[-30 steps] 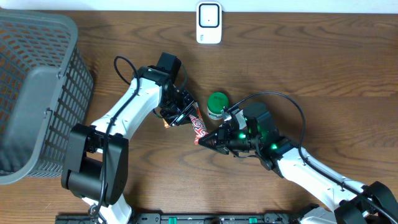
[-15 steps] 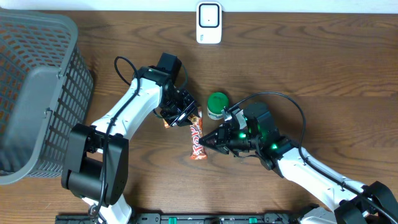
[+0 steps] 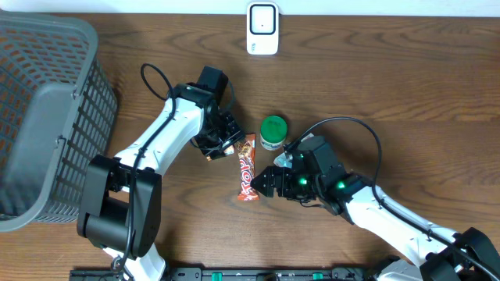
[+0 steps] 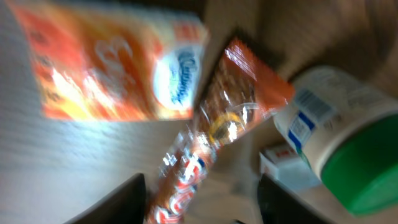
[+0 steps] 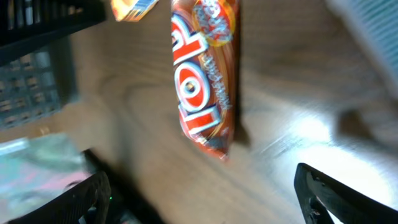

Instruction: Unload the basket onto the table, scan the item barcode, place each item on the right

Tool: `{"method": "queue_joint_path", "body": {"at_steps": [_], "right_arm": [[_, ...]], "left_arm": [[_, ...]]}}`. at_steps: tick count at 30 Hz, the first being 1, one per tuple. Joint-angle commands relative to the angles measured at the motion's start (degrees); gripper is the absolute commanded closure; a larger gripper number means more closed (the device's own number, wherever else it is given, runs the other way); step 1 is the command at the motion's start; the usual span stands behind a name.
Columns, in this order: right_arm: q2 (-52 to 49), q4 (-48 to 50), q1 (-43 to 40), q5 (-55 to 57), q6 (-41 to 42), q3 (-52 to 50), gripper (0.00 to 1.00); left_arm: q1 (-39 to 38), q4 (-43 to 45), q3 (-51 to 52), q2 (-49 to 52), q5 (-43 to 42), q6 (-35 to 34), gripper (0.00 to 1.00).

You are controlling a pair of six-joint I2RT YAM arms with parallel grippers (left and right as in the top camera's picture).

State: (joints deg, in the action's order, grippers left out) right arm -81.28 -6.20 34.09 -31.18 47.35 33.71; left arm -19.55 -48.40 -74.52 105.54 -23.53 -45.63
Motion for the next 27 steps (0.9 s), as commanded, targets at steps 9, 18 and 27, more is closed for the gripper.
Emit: {"method": "queue_joint_path", "body": {"at_steps": [9,18,27], "right_arm": [[-1.3,-8.9,6.1,21.7,-4.8,8.1,0.09],[-10.9,-14.6,13.4,31.5,-4.5,16.5,0.10],[-16.3,-25.7,20.1,47.1,-4.6,28.1,0.08]], "left_arm": [[4.4,1.3,-1.7,-10.6,17.4,17.4,0.19],[10.5,-2.8,-1.7,-17.6,29.3,17.3,0.16],[16.1,-5.8,-1.5,-17.6,30.8,17.3,0.16]]}}
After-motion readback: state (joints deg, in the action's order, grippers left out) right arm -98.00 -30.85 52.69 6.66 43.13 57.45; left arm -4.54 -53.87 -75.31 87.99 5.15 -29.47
